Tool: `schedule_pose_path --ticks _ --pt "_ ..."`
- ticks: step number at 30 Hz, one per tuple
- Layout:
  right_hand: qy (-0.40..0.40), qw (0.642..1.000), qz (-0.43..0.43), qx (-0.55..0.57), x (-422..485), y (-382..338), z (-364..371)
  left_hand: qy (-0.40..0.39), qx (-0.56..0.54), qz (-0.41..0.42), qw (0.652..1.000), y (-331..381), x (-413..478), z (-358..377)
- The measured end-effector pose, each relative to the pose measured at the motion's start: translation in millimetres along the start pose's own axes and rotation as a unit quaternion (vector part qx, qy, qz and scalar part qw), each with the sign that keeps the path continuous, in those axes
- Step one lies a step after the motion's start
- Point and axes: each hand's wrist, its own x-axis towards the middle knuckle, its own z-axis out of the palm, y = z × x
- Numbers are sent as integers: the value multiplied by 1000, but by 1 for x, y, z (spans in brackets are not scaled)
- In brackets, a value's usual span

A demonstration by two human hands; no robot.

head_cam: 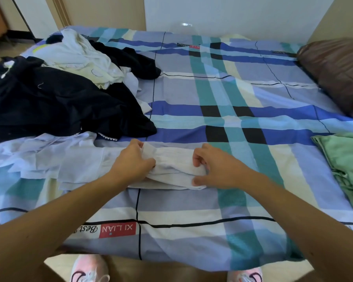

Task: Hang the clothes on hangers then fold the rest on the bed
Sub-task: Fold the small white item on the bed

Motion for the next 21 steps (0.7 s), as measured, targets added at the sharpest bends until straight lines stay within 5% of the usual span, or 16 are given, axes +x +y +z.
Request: schedule_pose_path --ticks 5,9,14,18,21 --pt "9 995 45 92 4 4 4 23 222 55 973 -5 -3 -6" --pt "50 970 137 192 16 11 13 104 463 176 862 -14 -10 -3" --pt "46 886 176 427 27 8 32 97 417 326 843 -13 -27 20" --pt "56 885 179 427 27 0 29 -2 343 268 900 -18 -35 26" --pt "76 890 192 406 19 9 -9 -30 321 284 903 -16 -44 26"
